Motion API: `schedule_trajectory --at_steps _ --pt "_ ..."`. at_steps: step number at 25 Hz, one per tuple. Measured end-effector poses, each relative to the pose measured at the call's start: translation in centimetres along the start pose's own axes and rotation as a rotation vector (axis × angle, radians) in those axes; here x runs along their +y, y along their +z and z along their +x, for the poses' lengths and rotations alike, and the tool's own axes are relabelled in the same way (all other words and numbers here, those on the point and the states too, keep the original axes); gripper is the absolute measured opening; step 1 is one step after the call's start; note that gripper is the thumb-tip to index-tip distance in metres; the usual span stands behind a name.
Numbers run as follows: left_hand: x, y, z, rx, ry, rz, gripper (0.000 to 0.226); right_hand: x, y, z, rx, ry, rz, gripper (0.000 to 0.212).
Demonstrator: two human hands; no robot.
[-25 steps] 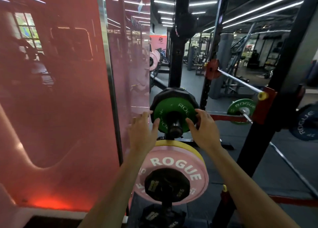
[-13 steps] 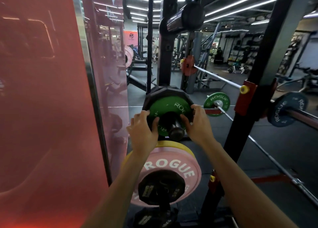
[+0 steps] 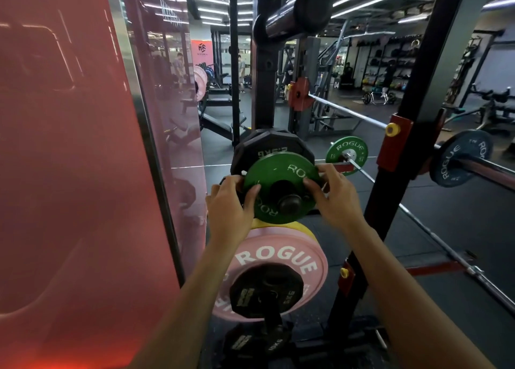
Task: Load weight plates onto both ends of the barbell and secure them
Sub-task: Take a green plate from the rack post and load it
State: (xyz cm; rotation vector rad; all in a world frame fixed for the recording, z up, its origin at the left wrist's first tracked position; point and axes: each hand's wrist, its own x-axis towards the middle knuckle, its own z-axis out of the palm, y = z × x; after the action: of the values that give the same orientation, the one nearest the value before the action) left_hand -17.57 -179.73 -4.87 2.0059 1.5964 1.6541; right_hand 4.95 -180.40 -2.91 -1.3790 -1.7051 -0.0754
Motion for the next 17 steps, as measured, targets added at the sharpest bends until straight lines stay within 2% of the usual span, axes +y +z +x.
schedule_trajectory --at_steps 8,13,17 --pt "1.8 -2.1 -4.3 0.054 0.083 -0.103 0.030 -2.0 -3.3 -4.6 0.030 -0.036 0.112 0.033" --pt "6.9 -4.7 -4.7 0.140 0.215 -0.092 0.032 -3.3 -7.5 -6.3 0.155 -0.064 0.114 0.033" --pt "12.0 -3.7 -7.3 0.103 0.267 -0.083 0.030 -1.9 -13.3 -9.8 0.199 -0.045 0.046 0.035"
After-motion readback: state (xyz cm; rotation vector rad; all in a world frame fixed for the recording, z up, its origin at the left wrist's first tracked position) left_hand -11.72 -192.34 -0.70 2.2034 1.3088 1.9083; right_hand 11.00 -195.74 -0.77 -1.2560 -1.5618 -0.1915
